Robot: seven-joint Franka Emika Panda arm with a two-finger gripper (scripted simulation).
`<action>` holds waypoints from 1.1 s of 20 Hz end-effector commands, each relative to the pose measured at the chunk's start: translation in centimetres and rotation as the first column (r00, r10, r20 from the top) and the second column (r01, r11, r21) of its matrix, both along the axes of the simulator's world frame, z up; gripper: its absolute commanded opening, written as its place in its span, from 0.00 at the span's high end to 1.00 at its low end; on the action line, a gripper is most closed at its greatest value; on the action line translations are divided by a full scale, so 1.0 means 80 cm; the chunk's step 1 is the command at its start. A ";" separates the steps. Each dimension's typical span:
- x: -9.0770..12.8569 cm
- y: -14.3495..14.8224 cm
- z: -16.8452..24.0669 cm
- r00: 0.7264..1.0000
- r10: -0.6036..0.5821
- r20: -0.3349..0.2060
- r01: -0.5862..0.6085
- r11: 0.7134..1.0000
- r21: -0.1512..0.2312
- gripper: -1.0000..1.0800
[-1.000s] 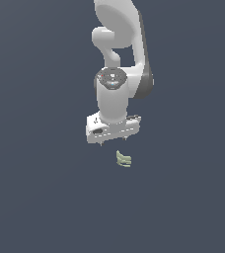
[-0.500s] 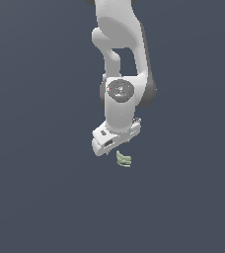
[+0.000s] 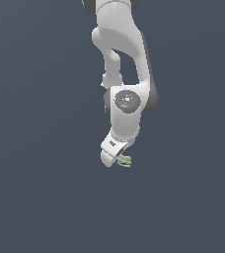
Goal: Pick up the object and move it to a goal position.
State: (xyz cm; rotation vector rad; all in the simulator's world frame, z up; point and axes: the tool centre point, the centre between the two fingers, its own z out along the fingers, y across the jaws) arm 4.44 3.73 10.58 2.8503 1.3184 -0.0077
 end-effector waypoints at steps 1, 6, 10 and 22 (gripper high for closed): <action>0.003 0.004 -0.006 0.998 0.061 0.001 -0.061 0.998 0.001 0.04; 0.007 0.011 -0.014 0.989 0.145 0.003 -0.145 0.989 0.002 0.04; 0.009 0.014 -0.018 0.983 0.182 0.004 -0.182 0.983 0.003 0.04; 0.008 0.014 -0.044 0.981 0.192 0.004 -0.192 0.981 0.003 0.04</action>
